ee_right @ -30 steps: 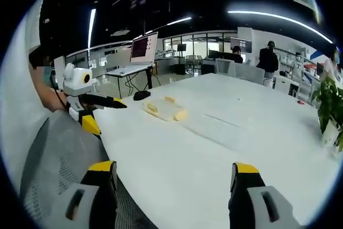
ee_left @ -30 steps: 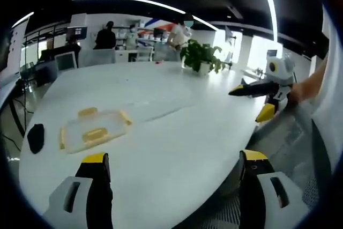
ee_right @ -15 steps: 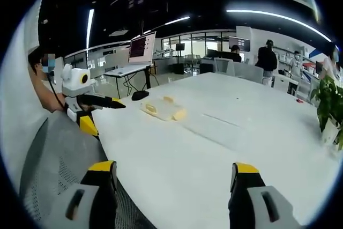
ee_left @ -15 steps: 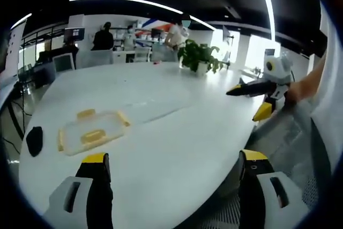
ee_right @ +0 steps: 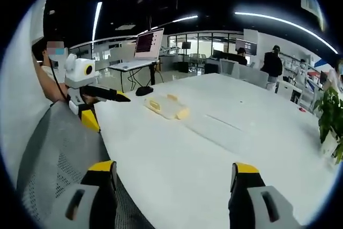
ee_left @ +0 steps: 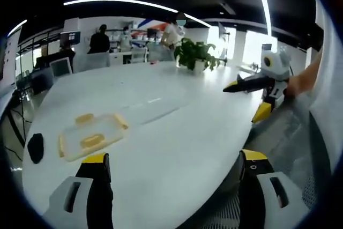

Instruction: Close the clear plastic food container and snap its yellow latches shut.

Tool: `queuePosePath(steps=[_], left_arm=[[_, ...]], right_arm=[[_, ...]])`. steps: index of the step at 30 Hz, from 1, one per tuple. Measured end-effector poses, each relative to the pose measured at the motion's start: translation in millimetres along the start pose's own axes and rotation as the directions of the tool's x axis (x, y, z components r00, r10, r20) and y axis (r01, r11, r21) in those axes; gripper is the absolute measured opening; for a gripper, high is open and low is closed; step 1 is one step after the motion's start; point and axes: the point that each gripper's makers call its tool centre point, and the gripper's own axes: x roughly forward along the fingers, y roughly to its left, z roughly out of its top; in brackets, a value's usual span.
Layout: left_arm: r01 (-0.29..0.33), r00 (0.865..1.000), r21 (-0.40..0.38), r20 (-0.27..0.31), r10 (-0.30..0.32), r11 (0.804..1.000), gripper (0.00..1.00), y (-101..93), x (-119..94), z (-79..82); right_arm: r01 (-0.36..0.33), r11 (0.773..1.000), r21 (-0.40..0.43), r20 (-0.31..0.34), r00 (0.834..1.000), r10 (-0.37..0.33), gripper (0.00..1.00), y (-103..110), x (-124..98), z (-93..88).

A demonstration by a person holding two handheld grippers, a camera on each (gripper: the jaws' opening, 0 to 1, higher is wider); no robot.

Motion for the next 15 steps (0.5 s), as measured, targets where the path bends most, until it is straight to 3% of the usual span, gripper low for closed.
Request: queuePosePath(steps=[5,10,15], left_arm=[[-0.005,1.0,0.025,0.002,0.005,1.0,0.99,0.9,-1.1,3.4],[0.014,0.999,0.06,-0.034,-0.012,0.998,0.97,-2.4,0.7,-0.3],[0.015,1.0,0.073,-0.024,-0.013,0.997,0.97,2.6,0.1,6.5]], right_arm=[[-0.014,1.0,-0.003,-0.005,1.0,0.014,0.87,1.3,0.7,0.6],[-0.034,0.999,-0.002,-0.02,0.999,0.034,0.86,4.2,1.4,0.8],[-0.034,0.999,-0.017,-0.029,0.999,0.034,0.87,4.4,3.7,1.9]])
